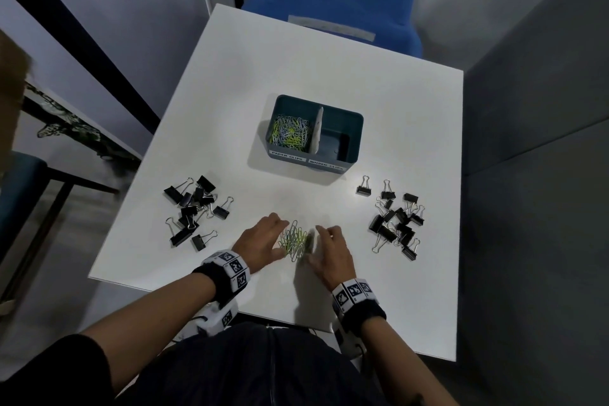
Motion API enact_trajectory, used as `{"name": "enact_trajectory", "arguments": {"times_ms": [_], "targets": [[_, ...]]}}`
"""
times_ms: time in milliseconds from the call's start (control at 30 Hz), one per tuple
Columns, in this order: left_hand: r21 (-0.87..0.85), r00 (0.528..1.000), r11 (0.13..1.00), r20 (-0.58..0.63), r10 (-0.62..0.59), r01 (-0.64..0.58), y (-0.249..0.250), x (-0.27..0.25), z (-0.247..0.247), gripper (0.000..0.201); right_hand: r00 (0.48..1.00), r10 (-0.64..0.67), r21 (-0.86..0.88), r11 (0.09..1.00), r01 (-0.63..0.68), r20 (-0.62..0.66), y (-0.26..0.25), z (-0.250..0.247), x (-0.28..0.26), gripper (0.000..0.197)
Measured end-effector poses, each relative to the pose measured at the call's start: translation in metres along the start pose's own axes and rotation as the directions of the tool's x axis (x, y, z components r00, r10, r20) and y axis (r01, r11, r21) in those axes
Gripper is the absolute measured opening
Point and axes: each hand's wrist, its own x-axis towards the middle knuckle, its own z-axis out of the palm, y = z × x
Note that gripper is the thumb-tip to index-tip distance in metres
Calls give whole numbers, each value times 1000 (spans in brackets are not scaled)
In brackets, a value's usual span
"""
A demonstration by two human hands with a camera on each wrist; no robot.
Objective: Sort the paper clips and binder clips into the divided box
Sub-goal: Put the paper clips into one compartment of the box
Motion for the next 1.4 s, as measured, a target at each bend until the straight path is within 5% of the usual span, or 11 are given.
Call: {"name": "enact_trajectory", "arguments": {"times_ms": [133,467,1000,1167,1400], "targets": [[131,994,991,108,18,-33,5,3,3,98,996,-67,-152,986,74,54,-3,6,0,67],[121,993,986,-15,120,-118,14,14,15,23,984,-175,-125,977,171,-16,-8,18,10,19],[-118,997,993,-71,-24,15,12,28,-9,11,999,-33,-82,996,31,-31,0,-9,24,4],[-240,978,968,-206,20,-70,30,26,-55,10,998,37,-69,997,-40,-44,4,-18,22,2],[-294,890,947,-455,-21,-128,55,69,-151,10,994,59,122,991,-47,-94,-22,-57,23,10]]}}
